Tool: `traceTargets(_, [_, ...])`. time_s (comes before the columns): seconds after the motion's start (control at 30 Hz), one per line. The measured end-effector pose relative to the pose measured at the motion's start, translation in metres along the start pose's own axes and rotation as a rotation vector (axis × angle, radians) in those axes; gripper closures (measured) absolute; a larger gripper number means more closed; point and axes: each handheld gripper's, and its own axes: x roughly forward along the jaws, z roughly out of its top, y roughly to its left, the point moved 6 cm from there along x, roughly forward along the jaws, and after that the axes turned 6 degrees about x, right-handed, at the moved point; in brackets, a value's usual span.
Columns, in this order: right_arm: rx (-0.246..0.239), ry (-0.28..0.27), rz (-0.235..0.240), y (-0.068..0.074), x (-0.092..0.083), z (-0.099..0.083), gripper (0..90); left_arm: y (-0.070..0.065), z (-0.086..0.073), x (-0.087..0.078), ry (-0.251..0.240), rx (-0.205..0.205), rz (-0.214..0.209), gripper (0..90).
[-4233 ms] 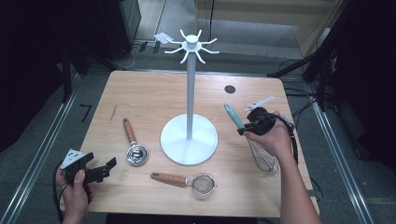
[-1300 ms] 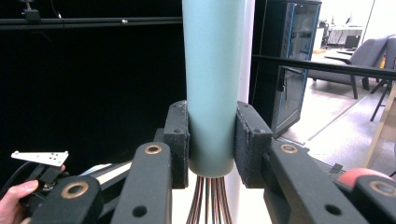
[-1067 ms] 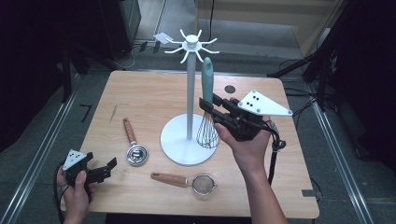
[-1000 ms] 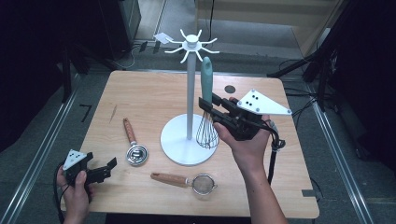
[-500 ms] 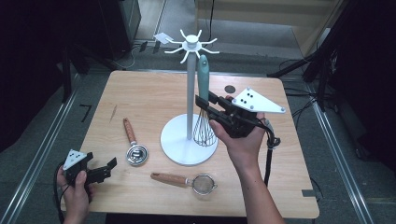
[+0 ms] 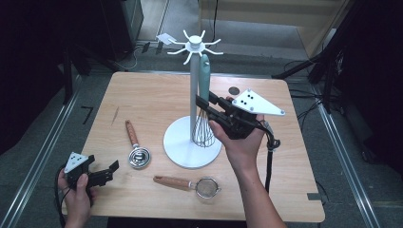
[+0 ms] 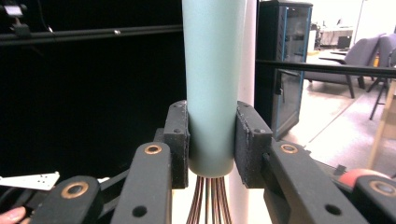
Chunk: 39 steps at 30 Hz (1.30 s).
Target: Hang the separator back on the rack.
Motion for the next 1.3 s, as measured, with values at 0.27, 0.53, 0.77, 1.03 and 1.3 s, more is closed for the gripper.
traceTargets(0.27, [0.002, -0.017, -0.011, -0.001, 0.003, -0.003, 71.1, 0.0, 0.0, 0.0, 0.001, 0.0, 0.001, 0.0])
traceTargets(0.53, [-0.008, -0.02, -0.008, -0.001, 0.003, -0.004, 69.5, 0.0, 0.0, 0.0, 0.001, 0.0, 0.0, 0.0])
traceTargets(0.77, [-0.014, -0.058, -0.008, -0.002, -0.003, 0.003, 63.7, 0.0, 0.0, 0.0, 0.003, -0.001, 0.0, 0.0])
traceTargets(1.03, [-0.061, -0.143, -0.049, -0.004, -0.016, 0.014, 84.3, 0.001, 0.0, 0.0, 0.008, -0.003, 0.001, 0.0])
traceTargets(1.3, [-0.061, -0.148, -0.131, -0.017, -0.006, 0.021, 90.0, 0.001, 0.0, 0.001, 0.003, -0.009, -0.001, 0.0])
